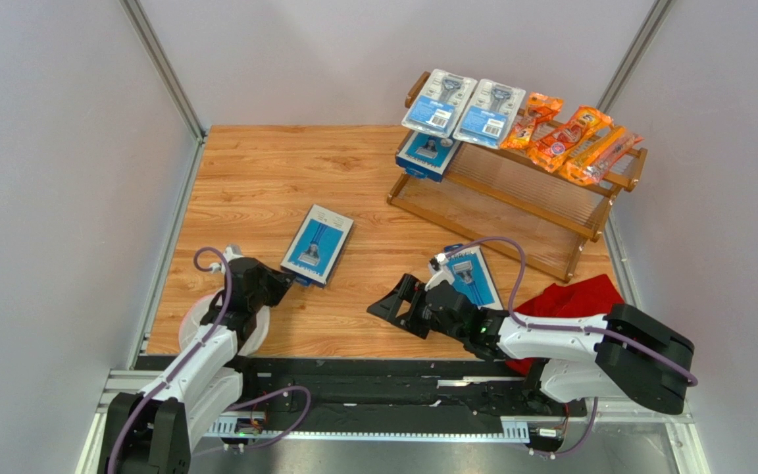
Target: Place and organize the shaving razors onto the shelf
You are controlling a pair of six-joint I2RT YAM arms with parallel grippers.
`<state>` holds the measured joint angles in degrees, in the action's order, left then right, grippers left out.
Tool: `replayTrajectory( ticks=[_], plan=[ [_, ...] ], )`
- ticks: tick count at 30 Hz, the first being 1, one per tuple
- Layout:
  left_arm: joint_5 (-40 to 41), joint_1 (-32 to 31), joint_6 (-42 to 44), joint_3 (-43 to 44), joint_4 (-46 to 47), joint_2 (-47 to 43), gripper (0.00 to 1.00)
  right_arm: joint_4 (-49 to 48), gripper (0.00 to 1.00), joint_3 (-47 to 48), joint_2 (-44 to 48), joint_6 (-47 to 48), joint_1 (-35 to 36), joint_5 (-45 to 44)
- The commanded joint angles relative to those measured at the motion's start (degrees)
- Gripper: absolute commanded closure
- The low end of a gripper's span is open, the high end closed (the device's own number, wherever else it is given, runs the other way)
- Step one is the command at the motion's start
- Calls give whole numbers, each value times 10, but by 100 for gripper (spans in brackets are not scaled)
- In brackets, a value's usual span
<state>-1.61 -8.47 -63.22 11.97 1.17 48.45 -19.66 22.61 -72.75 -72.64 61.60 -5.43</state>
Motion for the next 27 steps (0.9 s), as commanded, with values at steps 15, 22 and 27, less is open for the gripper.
replayTrajectory(
  ticks=[15, 22, 27],
  plan=[
    [-156, 2, -25, -24, -100, -198, 100, -265, 0, -42, -84, -69, 2, 22],
    [-208, 2, -49, -49, -135, -262, 100, -411, 0, -59, -173, -122, 2, 38],
    [-248, 2, -45, -44, -153, -266, 100, -560, 2, -64, -276, -163, 1, 46]
  ],
)
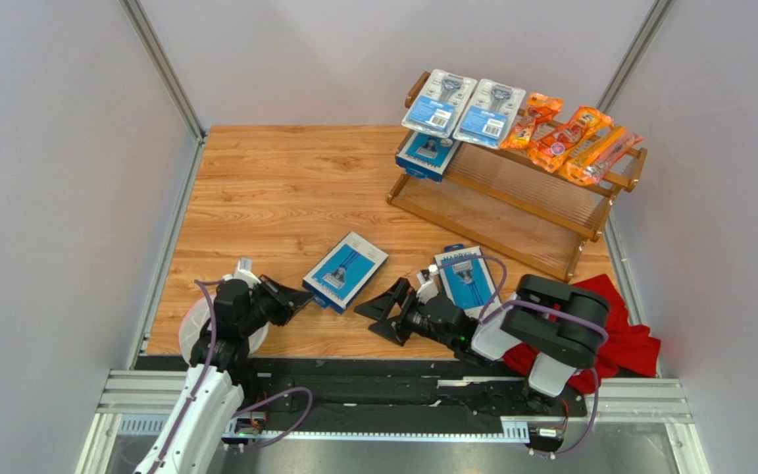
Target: Place and organize the shaving razors onto the shelf
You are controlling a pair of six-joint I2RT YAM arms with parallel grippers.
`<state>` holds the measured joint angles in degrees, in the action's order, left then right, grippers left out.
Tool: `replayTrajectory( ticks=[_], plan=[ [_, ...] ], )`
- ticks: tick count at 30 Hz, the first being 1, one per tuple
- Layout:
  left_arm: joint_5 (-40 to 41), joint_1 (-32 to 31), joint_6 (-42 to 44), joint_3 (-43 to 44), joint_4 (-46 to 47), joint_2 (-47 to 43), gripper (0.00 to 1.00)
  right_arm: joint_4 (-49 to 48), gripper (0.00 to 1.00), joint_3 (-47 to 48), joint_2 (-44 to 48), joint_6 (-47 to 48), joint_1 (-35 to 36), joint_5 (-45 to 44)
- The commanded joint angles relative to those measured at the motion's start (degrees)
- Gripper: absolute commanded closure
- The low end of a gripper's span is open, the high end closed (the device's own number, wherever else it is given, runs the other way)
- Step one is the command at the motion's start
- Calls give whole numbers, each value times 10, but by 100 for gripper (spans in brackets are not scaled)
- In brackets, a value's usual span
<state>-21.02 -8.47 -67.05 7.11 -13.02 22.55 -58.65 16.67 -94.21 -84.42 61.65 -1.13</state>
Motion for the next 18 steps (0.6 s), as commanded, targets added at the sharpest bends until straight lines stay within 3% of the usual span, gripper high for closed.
replayTrajectory(
  ticks=[1, 5, 11, 14, 18],
  plan=[
    [-60, 2, -5, 6, -14, -7, 100, -188, 2, -4, -78, -52, 1, 2],
    [-94, -1, -6, 10, -24, -13, 100, -275, 6, 6, -172, -88, 0, 3],
    [-112, -22, -6, 15, -68, -44, 100, -271, 10, 20, -171, -80, -5, 15],
    [-117, -41, -12, 13, -85, -63, 100, -262, 16, 25, -162, -77, -12, 19],
    [-119, -60, -18, 24, -118, -92, 100, -269, 34, 21, -163, -79, -14, 14]
  ],
)
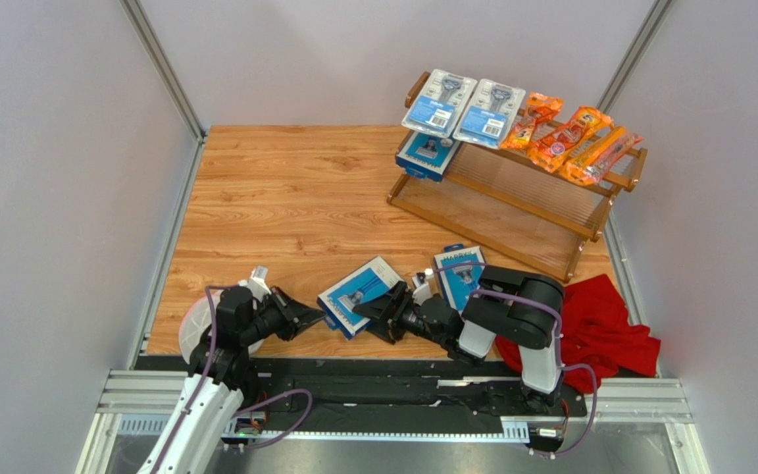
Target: Place and organize the shaving razors onto the shelf
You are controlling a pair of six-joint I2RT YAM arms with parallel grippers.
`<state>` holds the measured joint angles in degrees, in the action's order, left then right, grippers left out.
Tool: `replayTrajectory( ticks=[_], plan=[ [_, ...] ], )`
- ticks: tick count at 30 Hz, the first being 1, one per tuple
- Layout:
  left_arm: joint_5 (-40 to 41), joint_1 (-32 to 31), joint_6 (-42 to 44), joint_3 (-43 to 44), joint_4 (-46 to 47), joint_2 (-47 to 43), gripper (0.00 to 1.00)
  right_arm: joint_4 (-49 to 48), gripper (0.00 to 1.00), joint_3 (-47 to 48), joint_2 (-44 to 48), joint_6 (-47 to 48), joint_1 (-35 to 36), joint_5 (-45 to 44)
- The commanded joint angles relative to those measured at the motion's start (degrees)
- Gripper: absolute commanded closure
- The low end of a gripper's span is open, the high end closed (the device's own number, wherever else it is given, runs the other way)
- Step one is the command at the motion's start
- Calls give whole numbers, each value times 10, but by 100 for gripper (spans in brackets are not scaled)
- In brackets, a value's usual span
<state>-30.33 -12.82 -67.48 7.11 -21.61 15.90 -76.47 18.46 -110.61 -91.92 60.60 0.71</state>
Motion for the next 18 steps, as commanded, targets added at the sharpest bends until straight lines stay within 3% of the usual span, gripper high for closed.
replayTrajectory(
  ticks=[1, 6, 10, 11, 13, 14, 16, 17, 18],
  plan=[
    [-25, -19, -15, 26, -38, -38, 100, -94, 38, 1, 1, -4, -4, -6],
    [-34, -26, -3, 46, -77, -56, 100, -94, 64, -2, 22, 9, -5, -6],
    [-37, -26, 27, 62, -106, -59, 100, -81, 76, -5, 64, 25, -5, -5],
    [-33, -26, 37, 69, -125, -59, 95, -61, 78, -6, 75, 30, -7, -4],
    [-10, -26, 69, 107, -154, -61, 79, -32, 82, -11, 113, 45, -7, -2],
    [-4, -26, 79, 119, -173, -61, 59, 8, 83, -11, 128, 51, -8, 0],
    [11, -26, 107, 163, -193, -55, 38, 56, 85, -11, 178, 74, -12, 5],
    [14, -26, 117, 175, -201, -51, 16, 116, 86, -6, 195, 83, -14, 8],
    [15, -26, 138, 202, -208, -46, 12, 153, 87, -3, 217, 92, -17, 10]
  ],
)
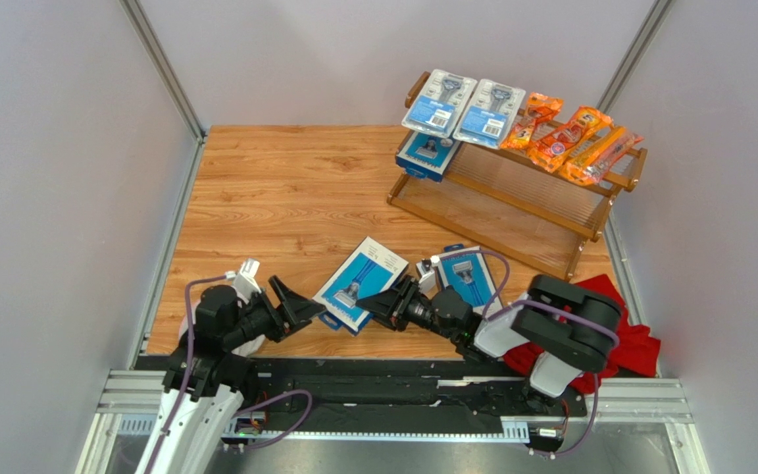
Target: Place and organize the shaving razors onto the shelf
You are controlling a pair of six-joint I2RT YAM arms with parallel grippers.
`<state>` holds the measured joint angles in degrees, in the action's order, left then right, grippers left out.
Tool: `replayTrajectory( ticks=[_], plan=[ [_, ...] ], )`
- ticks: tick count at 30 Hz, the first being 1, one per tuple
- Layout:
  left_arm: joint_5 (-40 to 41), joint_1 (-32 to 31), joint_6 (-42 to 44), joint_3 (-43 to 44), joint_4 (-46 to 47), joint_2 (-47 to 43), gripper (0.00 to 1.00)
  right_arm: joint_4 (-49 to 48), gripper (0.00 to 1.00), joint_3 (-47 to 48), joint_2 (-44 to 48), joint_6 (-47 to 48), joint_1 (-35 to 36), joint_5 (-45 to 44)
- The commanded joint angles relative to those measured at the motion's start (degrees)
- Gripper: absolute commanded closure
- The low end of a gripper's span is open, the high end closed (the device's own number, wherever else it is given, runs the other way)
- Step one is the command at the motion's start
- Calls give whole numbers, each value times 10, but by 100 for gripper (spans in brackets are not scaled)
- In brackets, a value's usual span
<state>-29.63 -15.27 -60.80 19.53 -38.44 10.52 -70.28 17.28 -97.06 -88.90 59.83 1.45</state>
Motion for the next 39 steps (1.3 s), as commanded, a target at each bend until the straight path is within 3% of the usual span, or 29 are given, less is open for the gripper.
replayTrajectory(
  ticks=[1, 8, 14, 18, 22, 27, 39],
  plan=[
    [11, -1, 84, 91, -46, 23, 11, 129, 87, 14, 125, 87, -11, 10],
    [-3, -1, 133, 130, -6, 92, 9, 618, 90, 161, 301, 288, -35, 53],
    [-62, -1, 192, 155, 66, 188, 9, 754, 91, 213, 374, 362, -92, 196],
    [-121, -1, 212, 168, 128, 217, 9, 859, 92, 253, 388, 441, -94, 251],
    [-191, -1, 206, 155, 187, 233, 9, 887, 93, 261, 394, 473, -94, 322],
    [-209, -1, 213, 142, 203, 245, 10, 848, 94, 260, 410, 479, -92, 392],
    [-280, -14, 111, 81, 379, 267, 13, 804, 94, 288, 376, 485, -44, 441]
  ],
)
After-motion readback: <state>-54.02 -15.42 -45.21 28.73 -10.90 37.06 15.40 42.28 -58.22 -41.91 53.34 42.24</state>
